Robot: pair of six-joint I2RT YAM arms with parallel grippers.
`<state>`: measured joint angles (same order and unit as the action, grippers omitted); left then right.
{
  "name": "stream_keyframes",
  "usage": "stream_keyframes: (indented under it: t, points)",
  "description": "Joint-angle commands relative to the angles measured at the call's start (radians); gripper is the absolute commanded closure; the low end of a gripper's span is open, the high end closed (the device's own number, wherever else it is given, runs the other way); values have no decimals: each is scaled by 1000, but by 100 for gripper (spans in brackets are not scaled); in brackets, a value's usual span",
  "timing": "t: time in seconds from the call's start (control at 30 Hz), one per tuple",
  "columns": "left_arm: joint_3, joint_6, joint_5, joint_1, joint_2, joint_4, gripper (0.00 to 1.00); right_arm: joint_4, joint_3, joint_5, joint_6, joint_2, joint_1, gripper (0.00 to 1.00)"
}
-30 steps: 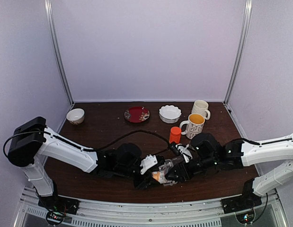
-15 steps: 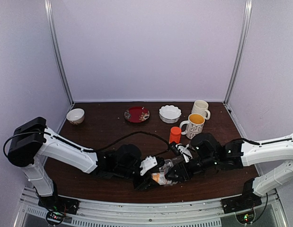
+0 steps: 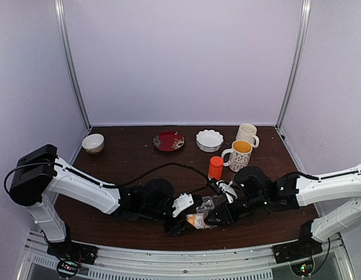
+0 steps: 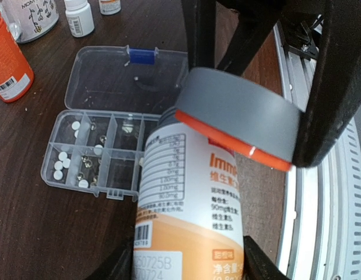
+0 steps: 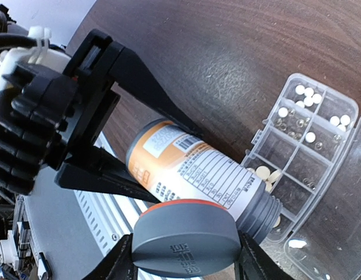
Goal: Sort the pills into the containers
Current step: Pour the pill into the compartment of the pill container.
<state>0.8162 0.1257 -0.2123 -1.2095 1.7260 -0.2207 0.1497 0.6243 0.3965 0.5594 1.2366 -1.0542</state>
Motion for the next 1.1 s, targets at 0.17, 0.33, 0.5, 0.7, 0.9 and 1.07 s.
stream_keyframes:
  t: [0.17,0.33,0.5,0.7,0.9,1.07]
  points:
    - [-4,5,-11,-8,-23,-59,96,0,-8,-23,7,-21,-3,100]
    - [-4,5,-10,-10,-22,-59,96,-19,3,0,10,-18,-10,100]
    - [-6,6,-8,-11,-23,-57,96,36,19,-12,-11,24,-12,100]
    - [-8,8,-3,-13,-26,-58,96,-25,-10,-12,18,-27,-13,100]
    - [-19,11,1,-14,-25,-81,96,14,25,-30,-10,-65,-13,100]
    - [-22,12,-2,-14,-25,-89,96,27,15,-47,-12,-103,-15,100]
